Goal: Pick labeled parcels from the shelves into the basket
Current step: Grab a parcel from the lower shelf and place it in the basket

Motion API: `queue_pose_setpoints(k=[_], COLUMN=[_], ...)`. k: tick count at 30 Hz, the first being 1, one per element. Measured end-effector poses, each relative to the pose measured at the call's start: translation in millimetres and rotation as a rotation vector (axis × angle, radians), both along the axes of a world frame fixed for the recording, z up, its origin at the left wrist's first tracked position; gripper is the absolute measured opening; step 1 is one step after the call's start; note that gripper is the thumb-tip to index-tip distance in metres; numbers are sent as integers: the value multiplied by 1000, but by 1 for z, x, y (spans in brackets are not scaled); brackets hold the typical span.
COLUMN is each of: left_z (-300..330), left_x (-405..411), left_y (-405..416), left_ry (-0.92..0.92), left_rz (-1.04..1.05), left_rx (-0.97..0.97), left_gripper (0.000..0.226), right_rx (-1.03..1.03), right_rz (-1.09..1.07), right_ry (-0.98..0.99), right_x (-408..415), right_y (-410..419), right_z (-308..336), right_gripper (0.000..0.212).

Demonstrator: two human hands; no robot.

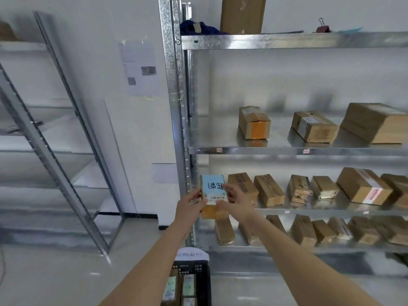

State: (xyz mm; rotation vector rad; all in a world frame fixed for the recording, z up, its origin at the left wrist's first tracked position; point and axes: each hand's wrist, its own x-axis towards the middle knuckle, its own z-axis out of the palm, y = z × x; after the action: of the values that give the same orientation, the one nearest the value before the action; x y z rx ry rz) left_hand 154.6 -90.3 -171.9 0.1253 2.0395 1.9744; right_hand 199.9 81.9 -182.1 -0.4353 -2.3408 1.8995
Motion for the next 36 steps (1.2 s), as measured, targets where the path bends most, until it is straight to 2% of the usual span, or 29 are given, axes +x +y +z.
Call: queue_pose_setpoints(k=[3, 6, 11, 15, 18, 20, 25, 28, 31, 36], left_z=[-19, -37, -61, -101, -137, -167, -256, -323, -398, -526], left_x=[15, 21, 17, -13, -41, -61, -112, -136, -146, -146], left_y=[-18, -36, -65, -88, -104, -116, -151, -174, -195, -217], left_ry=[-53, -115, -201, -281, -315, -357, -356, -341, -362, -397], left_rz=[-20, -6, 21, 6, -19, -59, -168, -186, -187, -180], left_rx=[-19, -6, 31, -9, -43, -68, -213, -324, -441, -558], left_gripper=[54, 50, 25, 28, 24, 21, 18, 17, 23, 20], right_rx=[67, 138, 263, 332, 304, 259, 340, 329, 378, 421], right_rz=[75, 131, 93, 79, 86, 81, 91, 135, 224, 374], right_ry=[-49, -84, -142, -214, -262, -293, -415, -508, -576, -723], right_x=[10, 11, -9, -38, -61, -78, -115, -117, -110, -87], right_y=[-14, -33, -65, -96, -115, -125, -144, -153, -159, -167], right_z=[-19, -39, -92, -126, -160, -195, -282, -338, -413, -548], right_gripper=[78, 82, 92, 103, 102, 111, 123, 120, 118, 113])
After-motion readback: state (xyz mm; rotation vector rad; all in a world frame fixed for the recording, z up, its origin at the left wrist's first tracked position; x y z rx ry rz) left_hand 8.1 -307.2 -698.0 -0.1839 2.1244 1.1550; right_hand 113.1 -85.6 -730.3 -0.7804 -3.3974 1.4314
